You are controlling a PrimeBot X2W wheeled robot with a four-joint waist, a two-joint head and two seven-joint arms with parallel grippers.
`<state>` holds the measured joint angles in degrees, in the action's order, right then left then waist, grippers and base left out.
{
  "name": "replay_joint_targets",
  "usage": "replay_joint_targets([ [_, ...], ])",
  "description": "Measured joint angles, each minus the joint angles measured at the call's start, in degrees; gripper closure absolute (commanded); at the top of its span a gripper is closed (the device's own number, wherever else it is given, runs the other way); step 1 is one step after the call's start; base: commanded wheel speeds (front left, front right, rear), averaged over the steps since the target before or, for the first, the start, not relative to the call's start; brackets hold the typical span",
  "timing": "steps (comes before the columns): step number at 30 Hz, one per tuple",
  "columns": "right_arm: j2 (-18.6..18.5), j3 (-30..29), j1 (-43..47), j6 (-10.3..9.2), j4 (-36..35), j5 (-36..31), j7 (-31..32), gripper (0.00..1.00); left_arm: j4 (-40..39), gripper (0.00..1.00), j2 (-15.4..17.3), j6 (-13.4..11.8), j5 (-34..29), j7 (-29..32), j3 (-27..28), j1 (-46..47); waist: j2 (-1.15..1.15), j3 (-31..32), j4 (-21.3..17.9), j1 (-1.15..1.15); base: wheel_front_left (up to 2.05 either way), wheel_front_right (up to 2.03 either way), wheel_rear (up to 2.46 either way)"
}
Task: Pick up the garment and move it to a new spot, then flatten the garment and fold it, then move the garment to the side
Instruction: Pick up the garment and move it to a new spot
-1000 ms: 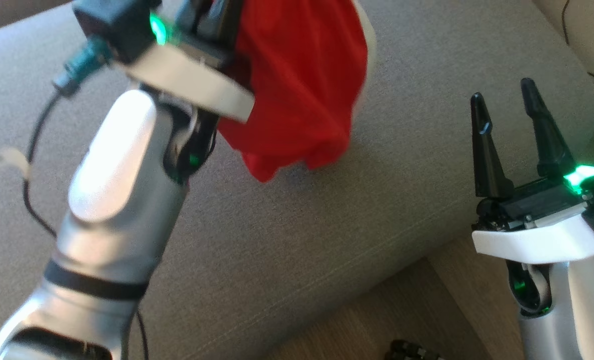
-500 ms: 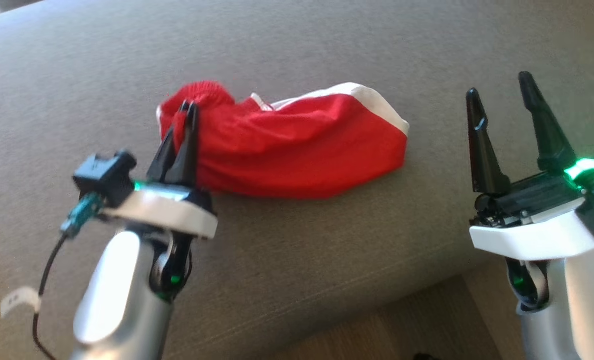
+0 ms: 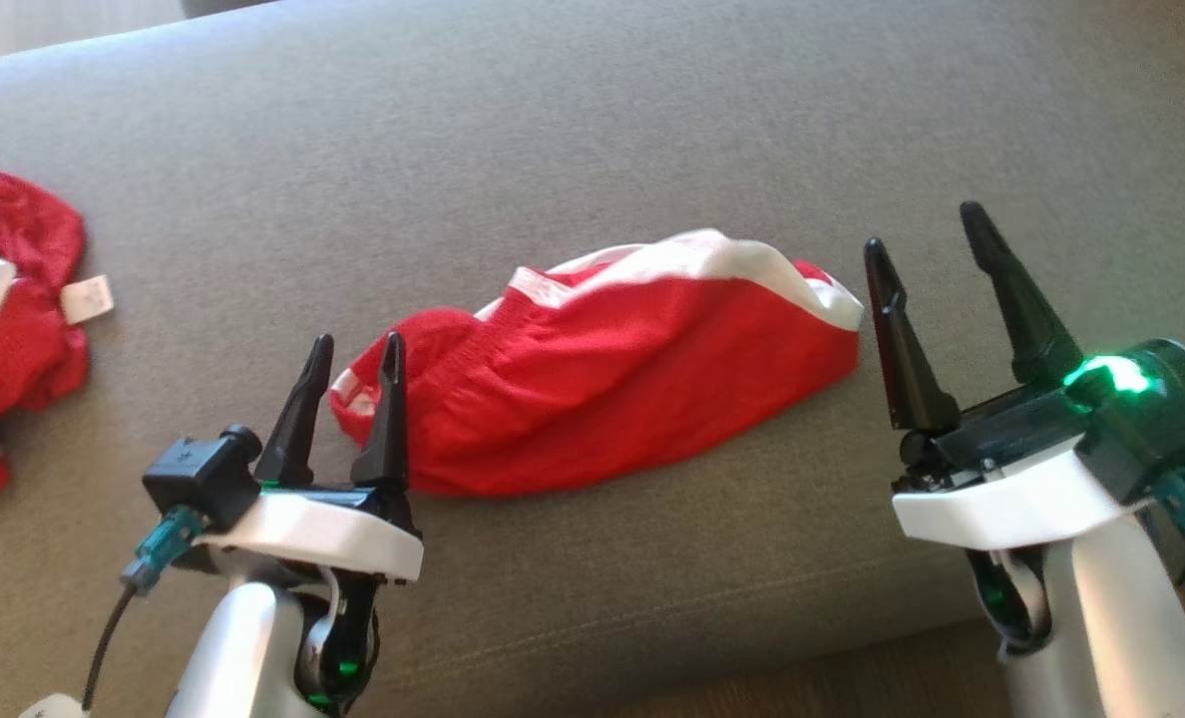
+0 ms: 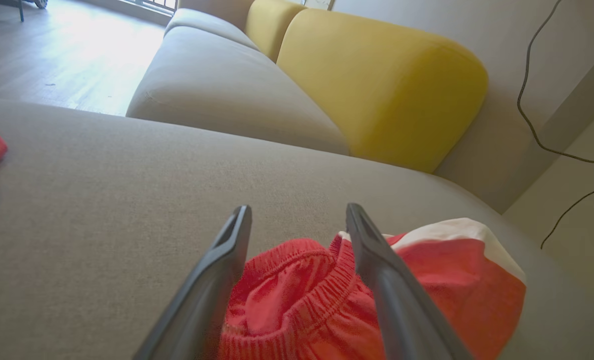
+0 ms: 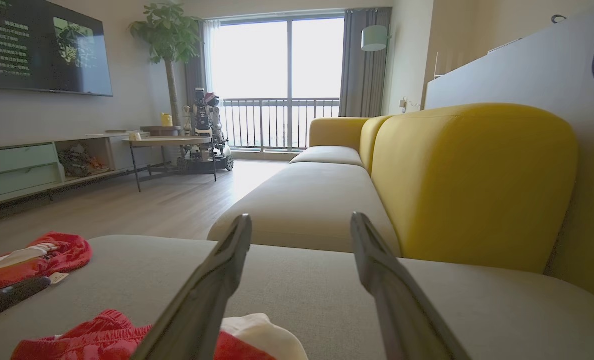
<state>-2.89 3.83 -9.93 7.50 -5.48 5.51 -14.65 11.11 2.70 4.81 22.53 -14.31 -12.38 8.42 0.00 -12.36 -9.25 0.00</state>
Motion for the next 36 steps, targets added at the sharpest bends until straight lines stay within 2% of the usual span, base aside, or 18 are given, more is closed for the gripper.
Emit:
replay_joint_targets([
  [7, 0.00, 0.73, 2.13, 0.00, 2.72, 0.00, 0.00, 0.00, -5.27, 0.00, 0.01, -2.88, -4.17, -0.01, -0.13, -2.00, 0.00, 2.20, 2.89, 0.00, 0.00, 0.00, 0.00],
  [12, 0.01, 0.60, 4.95, 0.00, 4.06, -0.08, 0.00, 0.00, -9.16, 0.00, 0.04, -5.20, -9.32, -0.38, -1.51, -6.88, 0.00, 5.68, 4.99, 0.00, 0.00, 0.00, 0.00],
  [15, 0.01, 0.65, 6.41, 0.00, 4.71, -1.12, 0.01, 0.00, -10.46, 0.00, 0.05, -6.38, -9.93, -0.38, -1.57, -9.18, 0.00, 7.83, 5.84, 0.00, 0.00, 0.00, 0.00],
  [23, 0.02, -0.12, 12.07, 0.00, 6.26, -1.58, 0.01, 0.00, -11.71, 0.00, 0.12, -7.44, -12.99, -0.38, -1.57, -15.01, 0.00, 12.12, 7.39, 0.00, 0.00, 0.00, 0.00],
  [31, 0.03, -0.51, 12.37, 0.00, 6.95, -1.58, 0.01, 0.00, -13.63, 0.00, 0.14, -10.70, -15.02, -0.38, -0.20, -16.85, 0.00, 13.46, 7.93, 0.00, 0.00, 0.00, 0.00],
  [36, 0.04, -0.48, 13.18, 0.00, 7.05, -1.58, 0.01, 0.00, -13.86, 0.00, 0.15, -10.88, -15.75, -0.38, 0.01, -18.75, 0.00, 13.68, 7.94, 0.00, 0.00, 0.00, 0.00],
])
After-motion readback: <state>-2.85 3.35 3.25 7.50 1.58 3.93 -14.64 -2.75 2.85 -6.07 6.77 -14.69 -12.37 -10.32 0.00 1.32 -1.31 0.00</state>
